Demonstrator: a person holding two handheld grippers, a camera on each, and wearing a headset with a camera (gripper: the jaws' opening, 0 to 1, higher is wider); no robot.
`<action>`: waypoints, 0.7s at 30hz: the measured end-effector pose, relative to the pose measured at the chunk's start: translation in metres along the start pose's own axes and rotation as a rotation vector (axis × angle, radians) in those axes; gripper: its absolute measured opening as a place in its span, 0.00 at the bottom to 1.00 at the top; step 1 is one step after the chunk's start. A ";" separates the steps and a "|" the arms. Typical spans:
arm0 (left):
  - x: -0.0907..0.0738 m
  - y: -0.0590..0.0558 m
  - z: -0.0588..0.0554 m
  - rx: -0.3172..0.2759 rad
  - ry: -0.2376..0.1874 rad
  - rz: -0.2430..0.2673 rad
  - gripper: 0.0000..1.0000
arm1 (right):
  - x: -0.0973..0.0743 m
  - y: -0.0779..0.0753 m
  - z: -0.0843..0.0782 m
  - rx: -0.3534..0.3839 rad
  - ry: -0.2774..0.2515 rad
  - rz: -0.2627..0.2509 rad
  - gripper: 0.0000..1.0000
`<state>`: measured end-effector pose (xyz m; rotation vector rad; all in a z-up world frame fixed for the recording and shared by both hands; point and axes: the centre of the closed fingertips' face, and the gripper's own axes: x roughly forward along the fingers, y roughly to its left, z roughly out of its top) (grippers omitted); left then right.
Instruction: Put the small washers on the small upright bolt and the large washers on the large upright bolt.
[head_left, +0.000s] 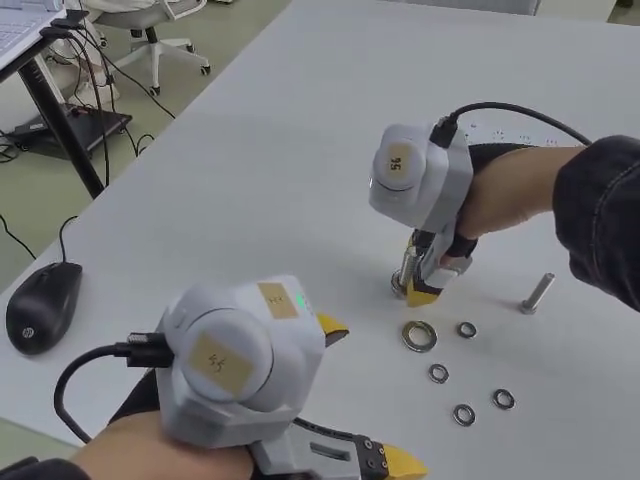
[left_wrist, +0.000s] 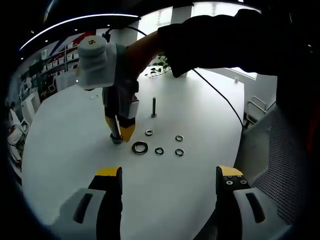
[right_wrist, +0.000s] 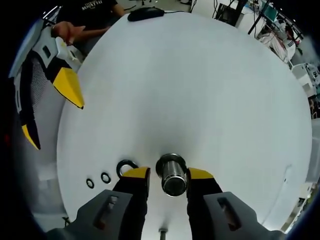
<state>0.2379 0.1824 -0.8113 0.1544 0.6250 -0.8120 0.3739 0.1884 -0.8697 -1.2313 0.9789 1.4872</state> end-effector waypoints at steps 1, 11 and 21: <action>0.000 0.000 0.000 0.000 0.000 -0.001 0.76 | 0.000 0.000 0.000 -0.001 -0.002 -0.001 0.31; 0.001 0.000 -0.001 0.002 0.003 -0.004 0.76 | -0.002 0.001 -0.003 0.009 -0.010 -0.003 0.33; 0.001 0.000 -0.002 0.003 0.009 -0.006 0.76 | -0.007 0.000 -0.009 0.034 -0.018 -0.009 0.35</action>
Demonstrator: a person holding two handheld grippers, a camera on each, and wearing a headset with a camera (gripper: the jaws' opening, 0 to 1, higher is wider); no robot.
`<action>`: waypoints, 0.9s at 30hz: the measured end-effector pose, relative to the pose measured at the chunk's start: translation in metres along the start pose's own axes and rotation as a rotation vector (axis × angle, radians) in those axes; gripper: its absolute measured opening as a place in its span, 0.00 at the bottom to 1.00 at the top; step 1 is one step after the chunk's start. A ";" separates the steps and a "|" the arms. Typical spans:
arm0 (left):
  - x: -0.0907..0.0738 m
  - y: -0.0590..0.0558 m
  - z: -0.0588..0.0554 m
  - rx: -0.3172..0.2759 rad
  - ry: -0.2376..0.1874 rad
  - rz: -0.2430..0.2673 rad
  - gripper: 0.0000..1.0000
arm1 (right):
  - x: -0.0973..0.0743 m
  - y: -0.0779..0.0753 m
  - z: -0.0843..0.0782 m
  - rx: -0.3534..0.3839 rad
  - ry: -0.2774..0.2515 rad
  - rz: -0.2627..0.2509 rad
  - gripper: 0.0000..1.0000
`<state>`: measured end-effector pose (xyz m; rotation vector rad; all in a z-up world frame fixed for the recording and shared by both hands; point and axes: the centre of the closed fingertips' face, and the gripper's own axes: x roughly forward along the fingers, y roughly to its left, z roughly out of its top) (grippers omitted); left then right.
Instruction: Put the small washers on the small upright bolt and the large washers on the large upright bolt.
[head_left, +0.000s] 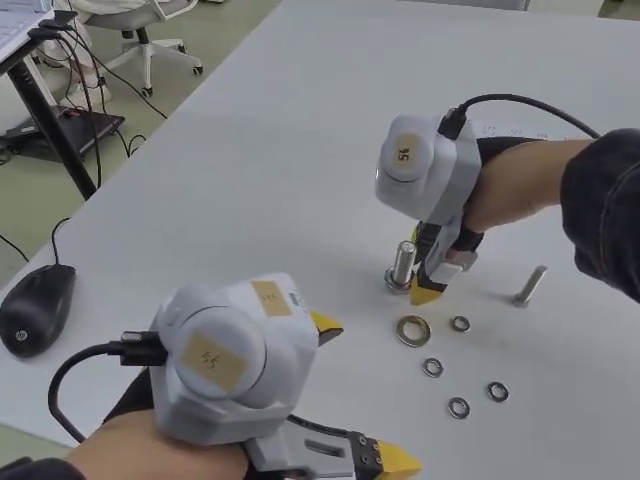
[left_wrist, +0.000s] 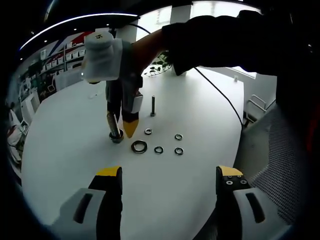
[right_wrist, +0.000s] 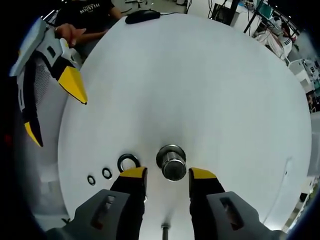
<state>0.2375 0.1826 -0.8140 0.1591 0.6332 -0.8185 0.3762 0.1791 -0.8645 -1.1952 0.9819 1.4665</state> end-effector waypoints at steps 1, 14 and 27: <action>0.000 0.000 0.000 -0.002 0.000 -0.001 0.76 | -0.001 0.000 0.000 0.002 -0.002 0.000 0.35; 0.001 -0.003 -0.001 0.008 0.007 -0.006 0.76 | -0.019 -0.003 -0.006 0.024 -0.040 -0.032 0.35; 0.001 -0.007 0.000 0.014 0.006 -0.016 0.76 | -0.037 0.008 -0.009 0.041 -0.078 -0.054 0.35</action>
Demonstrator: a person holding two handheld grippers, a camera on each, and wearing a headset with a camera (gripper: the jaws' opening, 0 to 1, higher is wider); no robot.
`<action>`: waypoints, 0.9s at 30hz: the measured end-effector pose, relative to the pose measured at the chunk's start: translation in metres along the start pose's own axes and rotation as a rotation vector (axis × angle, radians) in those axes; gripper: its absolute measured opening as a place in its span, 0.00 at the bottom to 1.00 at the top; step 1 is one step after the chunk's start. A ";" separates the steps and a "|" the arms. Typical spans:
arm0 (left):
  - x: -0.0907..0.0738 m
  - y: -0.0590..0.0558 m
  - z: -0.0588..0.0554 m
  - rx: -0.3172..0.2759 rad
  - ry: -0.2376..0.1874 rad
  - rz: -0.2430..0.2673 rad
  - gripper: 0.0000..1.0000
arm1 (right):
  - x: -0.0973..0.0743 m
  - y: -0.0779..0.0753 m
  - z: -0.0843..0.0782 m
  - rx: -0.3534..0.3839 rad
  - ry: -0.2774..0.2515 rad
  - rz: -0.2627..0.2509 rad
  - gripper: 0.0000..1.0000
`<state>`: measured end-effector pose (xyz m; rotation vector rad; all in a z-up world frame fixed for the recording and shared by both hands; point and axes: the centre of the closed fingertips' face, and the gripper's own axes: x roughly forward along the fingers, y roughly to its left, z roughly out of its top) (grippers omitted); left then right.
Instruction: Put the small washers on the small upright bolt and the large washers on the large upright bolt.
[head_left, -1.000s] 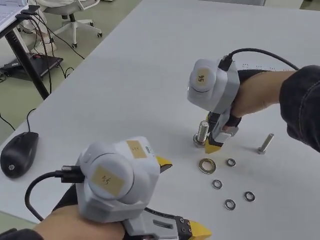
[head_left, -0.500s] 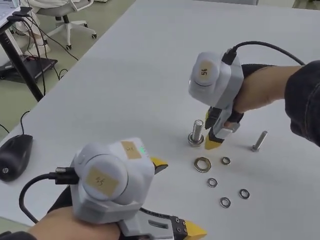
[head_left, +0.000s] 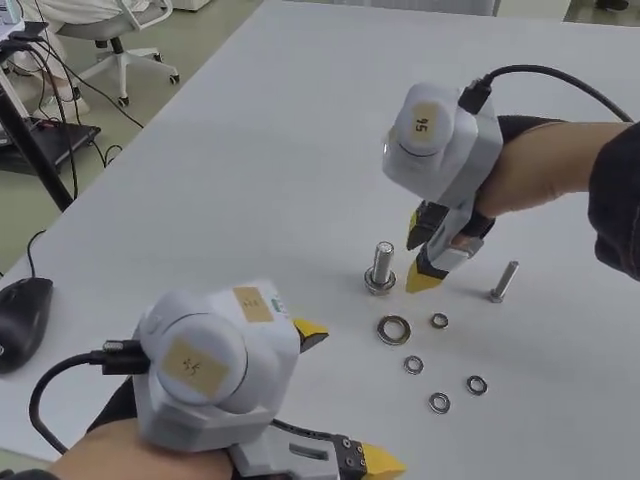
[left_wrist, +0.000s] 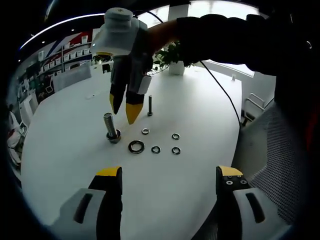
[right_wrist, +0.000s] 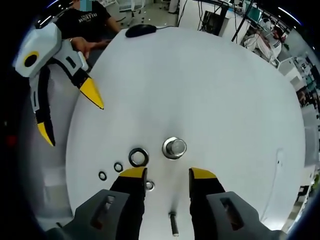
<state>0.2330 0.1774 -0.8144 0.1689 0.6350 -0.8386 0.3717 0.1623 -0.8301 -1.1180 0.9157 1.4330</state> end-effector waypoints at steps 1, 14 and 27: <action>0.000 0.000 0.000 0.001 0.002 -0.001 0.76 | -0.001 0.003 0.000 0.005 -0.008 0.005 0.35; 0.000 -0.001 -0.001 0.011 0.000 -0.001 0.76 | 0.008 0.029 -0.004 0.029 -0.010 0.042 0.35; -0.002 0.001 0.002 0.015 -0.008 0.009 0.75 | 0.027 0.045 -0.003 0.056 -0.025 0.058 0.35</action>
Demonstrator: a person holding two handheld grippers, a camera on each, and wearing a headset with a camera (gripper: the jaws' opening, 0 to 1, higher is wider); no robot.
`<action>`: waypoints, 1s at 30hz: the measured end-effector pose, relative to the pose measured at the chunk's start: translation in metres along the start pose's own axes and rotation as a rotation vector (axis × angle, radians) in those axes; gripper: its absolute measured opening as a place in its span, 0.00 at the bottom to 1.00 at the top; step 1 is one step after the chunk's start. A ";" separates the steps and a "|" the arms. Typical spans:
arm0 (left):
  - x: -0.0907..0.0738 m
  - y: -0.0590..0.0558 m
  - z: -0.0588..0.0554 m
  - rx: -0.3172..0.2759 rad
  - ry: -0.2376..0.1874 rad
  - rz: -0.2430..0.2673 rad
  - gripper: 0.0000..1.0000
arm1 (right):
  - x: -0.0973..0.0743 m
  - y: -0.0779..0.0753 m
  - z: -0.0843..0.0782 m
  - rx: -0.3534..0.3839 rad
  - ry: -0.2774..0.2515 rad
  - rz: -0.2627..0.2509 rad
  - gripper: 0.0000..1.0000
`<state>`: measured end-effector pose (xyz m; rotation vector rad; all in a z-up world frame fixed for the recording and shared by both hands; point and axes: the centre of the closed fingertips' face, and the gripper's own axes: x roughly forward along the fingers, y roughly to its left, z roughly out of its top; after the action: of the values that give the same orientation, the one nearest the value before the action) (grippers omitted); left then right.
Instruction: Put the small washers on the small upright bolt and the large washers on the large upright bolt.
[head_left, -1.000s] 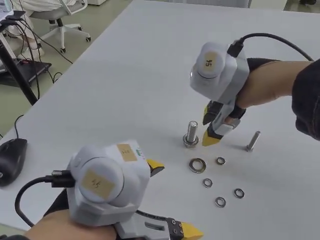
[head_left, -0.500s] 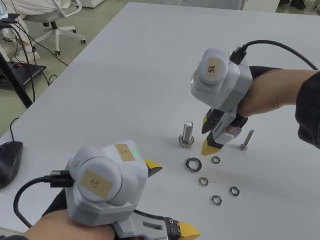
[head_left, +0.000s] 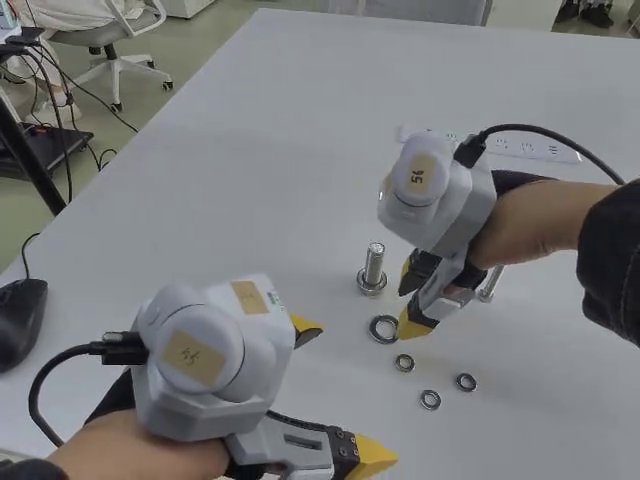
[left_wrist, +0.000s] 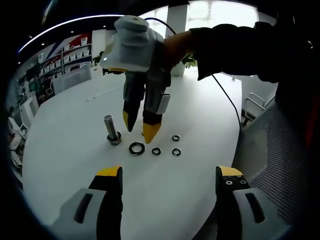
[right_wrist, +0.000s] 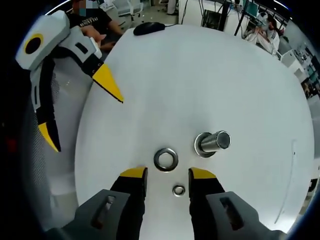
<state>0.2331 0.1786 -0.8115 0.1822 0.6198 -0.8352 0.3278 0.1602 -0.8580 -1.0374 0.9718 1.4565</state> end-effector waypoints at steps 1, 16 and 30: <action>0.000 0.000 0.000 0.000 -0.001 0.000 0.75 | 0.001 0.001 0.000 -0.004 0.001 -0.002 0.35; -0.002 0.001 0.002 0.000 -0.008 0.002 0.75 | 0.020 0.001 0.006 0.007 -0.010 -0.025 0.33; -0.003 0.001 0.003 -0.001 -0.013 0.001 0.75 | 0.021 -0.001 0.003 0.012 -0.001 -0.044 0.32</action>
<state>0.2339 0.1794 -0.8073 0.1762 0.6077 -0.8348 0.3273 0.1694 -0.8770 -1.0431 0.9506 1.4138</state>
